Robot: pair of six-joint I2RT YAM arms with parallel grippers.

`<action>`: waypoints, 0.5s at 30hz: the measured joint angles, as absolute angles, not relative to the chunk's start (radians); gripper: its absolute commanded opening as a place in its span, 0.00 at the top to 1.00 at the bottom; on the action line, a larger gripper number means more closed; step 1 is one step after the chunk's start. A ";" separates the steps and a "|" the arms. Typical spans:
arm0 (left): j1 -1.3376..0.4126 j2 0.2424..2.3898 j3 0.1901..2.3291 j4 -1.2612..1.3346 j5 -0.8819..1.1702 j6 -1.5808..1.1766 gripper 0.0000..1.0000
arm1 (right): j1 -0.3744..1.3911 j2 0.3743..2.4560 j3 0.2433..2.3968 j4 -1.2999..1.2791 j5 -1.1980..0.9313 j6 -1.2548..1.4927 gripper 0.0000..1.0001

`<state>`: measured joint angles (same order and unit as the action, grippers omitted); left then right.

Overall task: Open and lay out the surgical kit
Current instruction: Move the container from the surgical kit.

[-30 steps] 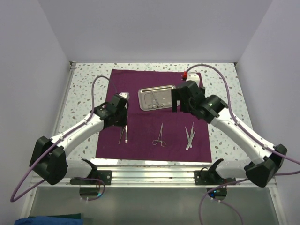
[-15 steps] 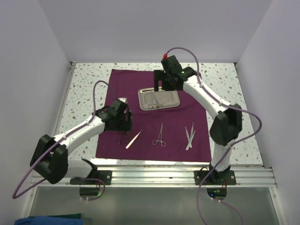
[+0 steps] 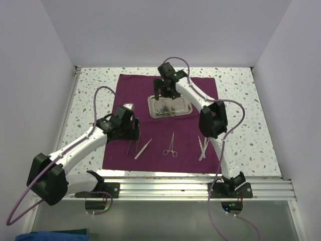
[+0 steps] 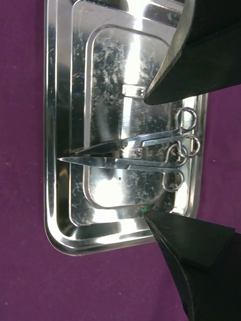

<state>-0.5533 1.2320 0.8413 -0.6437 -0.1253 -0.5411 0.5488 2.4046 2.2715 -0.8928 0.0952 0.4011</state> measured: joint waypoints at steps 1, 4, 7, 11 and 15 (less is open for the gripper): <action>-0.553 1.229 0.842 -0.648 -0.123 -0.542 0.23 | 0.549 2.423 2.291 -0.898 0.098 0.401 0.10; -0.553 1.224 0.842 -0.657 -0.115 -0.541 0.23 | 0.549 2.492 2.350 -0.911 0.115 0.400 0.10; -0.553 1.218 0.842 -0.670 -0.107 -0.541 0.23 | 0.548 2.564 2.410 -0.918 0.125 0.401 0.10; -0.553 1.217 0.842 -0.690 -0.103 -0.539 0.23 | 0.547 2.632 2.504 -0.915 0.143 0.407 0.10; -0.553 1.217 0.842 -0.711 -0.101 -0.536 0.23 | 0.540 2.685 2.587 -0.902 0.157 0.421 0.10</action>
